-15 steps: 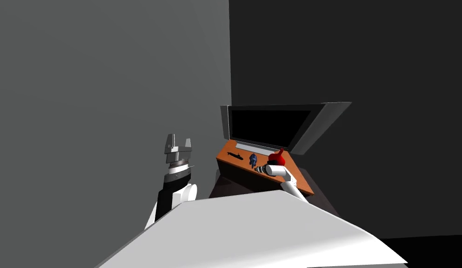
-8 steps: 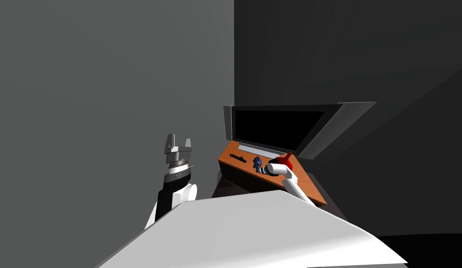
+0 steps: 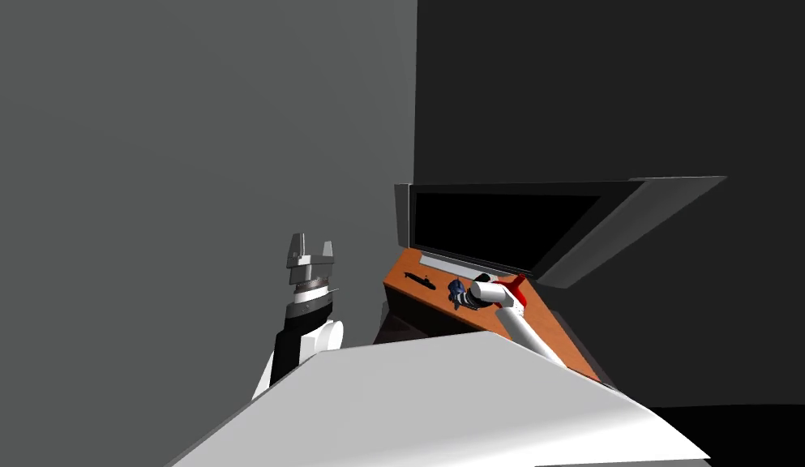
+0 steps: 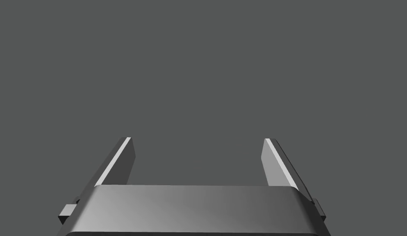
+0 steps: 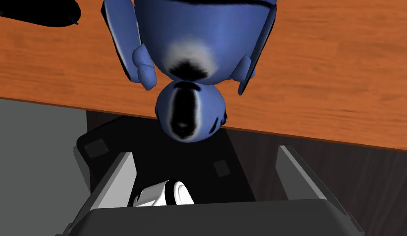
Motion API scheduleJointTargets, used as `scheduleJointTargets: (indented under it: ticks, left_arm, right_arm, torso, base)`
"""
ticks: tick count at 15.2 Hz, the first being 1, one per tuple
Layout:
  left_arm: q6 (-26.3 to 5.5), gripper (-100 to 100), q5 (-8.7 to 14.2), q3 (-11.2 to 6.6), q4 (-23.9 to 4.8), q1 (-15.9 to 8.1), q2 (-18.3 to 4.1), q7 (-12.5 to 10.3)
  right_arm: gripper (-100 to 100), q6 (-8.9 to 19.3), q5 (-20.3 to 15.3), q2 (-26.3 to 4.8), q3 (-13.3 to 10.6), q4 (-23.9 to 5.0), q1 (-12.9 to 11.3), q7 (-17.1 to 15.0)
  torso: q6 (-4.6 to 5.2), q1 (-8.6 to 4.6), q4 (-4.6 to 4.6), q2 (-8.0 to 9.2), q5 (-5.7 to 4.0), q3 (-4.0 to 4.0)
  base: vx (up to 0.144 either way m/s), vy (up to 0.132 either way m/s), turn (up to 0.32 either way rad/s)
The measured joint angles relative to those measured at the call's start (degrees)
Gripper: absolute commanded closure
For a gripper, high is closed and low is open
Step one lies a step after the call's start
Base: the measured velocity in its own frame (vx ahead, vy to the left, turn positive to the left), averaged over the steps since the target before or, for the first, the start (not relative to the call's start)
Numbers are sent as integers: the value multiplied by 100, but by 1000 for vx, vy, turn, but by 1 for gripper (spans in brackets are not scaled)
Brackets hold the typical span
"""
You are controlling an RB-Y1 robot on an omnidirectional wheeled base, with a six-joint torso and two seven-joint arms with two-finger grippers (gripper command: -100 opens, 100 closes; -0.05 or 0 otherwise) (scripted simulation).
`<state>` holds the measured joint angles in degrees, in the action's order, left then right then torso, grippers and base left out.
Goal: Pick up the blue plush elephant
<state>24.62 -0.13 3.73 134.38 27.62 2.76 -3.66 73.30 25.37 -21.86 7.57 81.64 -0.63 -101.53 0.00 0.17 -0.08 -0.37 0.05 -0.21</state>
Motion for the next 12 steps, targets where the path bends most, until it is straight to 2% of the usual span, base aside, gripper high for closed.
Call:
scheduleJointTargets:
  ticks: [5,10,11,12]
  left_arm:
    - [0,0,0,0,0,0,0,0]
    - [0,0,0,0,0,-1,0,0]
    - [0,0,0,0,0,-1,0,0]
    - [0,0,0,0,0,-1,0,0]
  right_arm:
    - [-100,388,76,-165,81,-108,-92,-419]
    - [-100,40,20,-17,137,-421,-53,-153]
    - [100,6,16,-9,139,-440,-50,-130]
    - [100,4,16,-9,139,-439,-50,-129]
  torso:
    - [1,0,0,5,0,2]
    - [3,-7,6,32,-2,18]
    - [2,-8,7,34,-2,19]
    - [2,-10,8,36,-2,21]
  base:
    - [77,30,28]
    - [19,12,-44]
    - [0,0,0]
    - [0,0,0]
